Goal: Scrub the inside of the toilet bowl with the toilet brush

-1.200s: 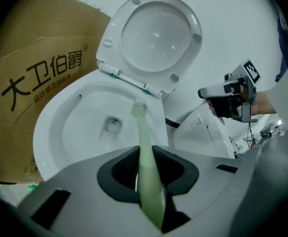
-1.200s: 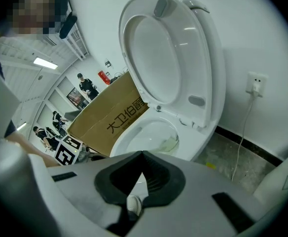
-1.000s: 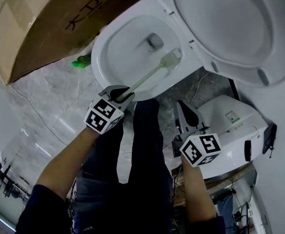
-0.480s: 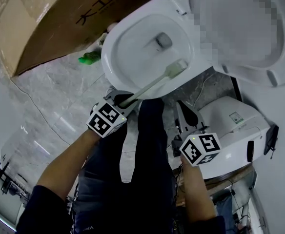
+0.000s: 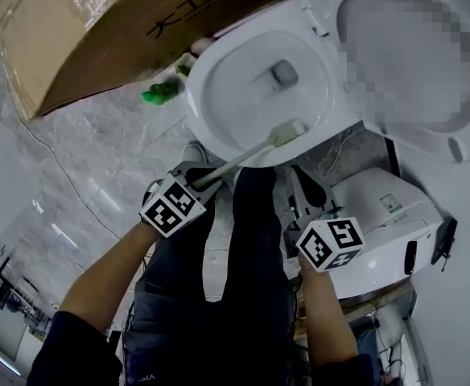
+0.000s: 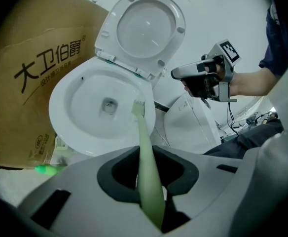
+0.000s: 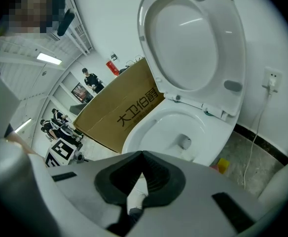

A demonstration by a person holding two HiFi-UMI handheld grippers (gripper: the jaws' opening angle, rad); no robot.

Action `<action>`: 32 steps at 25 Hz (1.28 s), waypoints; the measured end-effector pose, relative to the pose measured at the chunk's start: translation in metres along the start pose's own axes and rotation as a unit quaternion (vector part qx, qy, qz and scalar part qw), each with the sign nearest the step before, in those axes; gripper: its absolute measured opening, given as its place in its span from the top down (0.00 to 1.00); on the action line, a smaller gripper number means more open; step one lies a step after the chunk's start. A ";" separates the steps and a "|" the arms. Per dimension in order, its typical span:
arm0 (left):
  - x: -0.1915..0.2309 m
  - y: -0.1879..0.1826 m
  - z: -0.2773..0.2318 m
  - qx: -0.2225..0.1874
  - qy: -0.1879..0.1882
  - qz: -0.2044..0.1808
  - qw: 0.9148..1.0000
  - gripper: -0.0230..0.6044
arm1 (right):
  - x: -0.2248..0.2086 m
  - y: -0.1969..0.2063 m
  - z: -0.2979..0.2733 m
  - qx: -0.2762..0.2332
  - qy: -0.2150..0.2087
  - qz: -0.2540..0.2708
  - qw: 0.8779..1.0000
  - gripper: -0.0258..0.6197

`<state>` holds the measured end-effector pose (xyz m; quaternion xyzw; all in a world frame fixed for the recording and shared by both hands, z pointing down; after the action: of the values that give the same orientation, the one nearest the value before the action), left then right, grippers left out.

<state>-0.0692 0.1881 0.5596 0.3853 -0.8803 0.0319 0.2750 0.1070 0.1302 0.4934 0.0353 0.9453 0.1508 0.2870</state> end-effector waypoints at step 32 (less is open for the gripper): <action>0.092 0.047 0.078 0.036 -0.121 0.122 0.984 0.81 | 0.021 -0.043 -0.047 0.048 -0.029 0.031 0.998 0.95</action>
<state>-0.1884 0.1401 0.5477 0.2854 -0.9458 0.0502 0.1466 0.0646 0.0804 0.5064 0.0828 0.9412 0.1133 0.3072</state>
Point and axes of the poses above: the fingertips, and each gripper's own axes: z backward along the fingers, x to its left, y out of its underside, the point moved 3 cm from there along z, backward along the fingers, and after that the axes turned 13 degrees about x, right-handed, at the moved point
